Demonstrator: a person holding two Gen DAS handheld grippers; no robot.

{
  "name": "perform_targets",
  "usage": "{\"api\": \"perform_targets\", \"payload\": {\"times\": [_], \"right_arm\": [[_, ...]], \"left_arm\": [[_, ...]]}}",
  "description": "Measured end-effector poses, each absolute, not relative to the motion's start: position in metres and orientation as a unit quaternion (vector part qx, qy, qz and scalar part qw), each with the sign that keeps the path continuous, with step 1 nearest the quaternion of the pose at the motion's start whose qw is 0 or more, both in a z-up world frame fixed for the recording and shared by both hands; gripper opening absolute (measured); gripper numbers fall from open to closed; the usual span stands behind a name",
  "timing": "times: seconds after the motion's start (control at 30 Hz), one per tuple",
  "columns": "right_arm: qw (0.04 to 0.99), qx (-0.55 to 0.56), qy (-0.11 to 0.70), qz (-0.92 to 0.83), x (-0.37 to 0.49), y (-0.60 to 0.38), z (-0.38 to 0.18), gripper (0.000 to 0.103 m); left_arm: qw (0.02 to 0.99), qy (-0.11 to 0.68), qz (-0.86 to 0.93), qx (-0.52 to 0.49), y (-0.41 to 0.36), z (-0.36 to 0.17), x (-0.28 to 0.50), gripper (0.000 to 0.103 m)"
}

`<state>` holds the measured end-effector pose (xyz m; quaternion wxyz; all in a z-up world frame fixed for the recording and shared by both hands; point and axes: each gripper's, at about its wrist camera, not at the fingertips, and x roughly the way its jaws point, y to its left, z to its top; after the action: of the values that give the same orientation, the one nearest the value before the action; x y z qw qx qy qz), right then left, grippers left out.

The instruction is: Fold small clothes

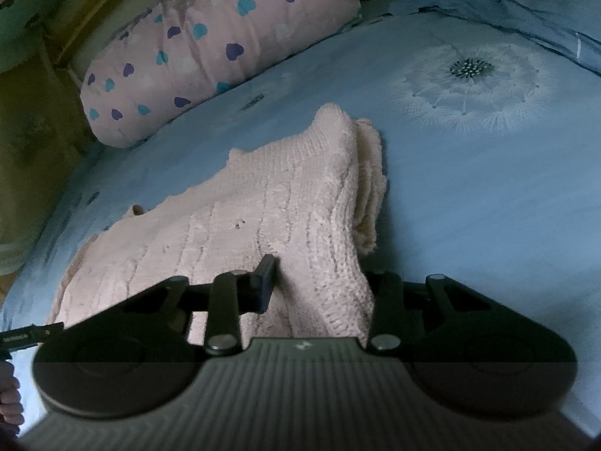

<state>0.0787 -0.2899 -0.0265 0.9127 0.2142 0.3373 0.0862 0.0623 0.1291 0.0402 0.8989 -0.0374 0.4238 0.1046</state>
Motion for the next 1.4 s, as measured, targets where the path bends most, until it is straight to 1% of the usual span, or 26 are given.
{"api": "perform_targets", "payload": {"times": [0.7, 0.83, 0.9, 0.93, 0.97, 1.03, 1.13, 1.4], "right_arm": [[0.896, 0.290, 0.320, 0.106, 0.081, -0.305, -0.041, 0.036], [0.897, 0.290, 0.316, 0.106, 0.081, -0.304, -0.043, 0.037], [0.899, 0.286, 0.314, 0.107, 0.081, -0.304, -0.043, 0.036], [0.900, 0.285, 0.312, 0.108, 0.081, -0.304, -0.043, 0.032], [0.901, 0.284, 0.309, 0.108, 0.080, -0.304, -0.043, 0.031], [0.904, 0.282, 0.303, 0.107, 0.079, -0.302, -0.040, 0.029], [0.911, 0.275, 0.287, 0.106, 0.075, -0.299, -0.034, 0.027], [0.918, 0.282, 0.255, 0.115, 0.067, -0.288, -0.001, 0.026]], "left_arm": [[0.899, 0.424, 0.106, -0.038, 0.129, 0.040, 0.063, 0.091], [0.899, 0.424, 0.105, -0.040, 0.130, 0.041, 0.062, 0.091], [0.899, 0.424, 0.105, -0.040, 0.130, 0.041, 0.062, 0.091], [0.899, 0.423, 0.105, -0.039, 0.130, 0.041, 0.062, 0.091], [0.899, 0.423, 0.105, -0.037, 0.129, 0.042, 0.062, 0.091], [0.900, 0.421, 0.106, -0.033, 0.129, 0.042, 0.062, 0.091], [0.901, 0.420, 0.105, -0.034, 0.129, 0.044, 0.062, 0.091], [0.902, 0.414, 0.107, -0.055, 0.139, 0.049, 0.061, 0.091]]}}
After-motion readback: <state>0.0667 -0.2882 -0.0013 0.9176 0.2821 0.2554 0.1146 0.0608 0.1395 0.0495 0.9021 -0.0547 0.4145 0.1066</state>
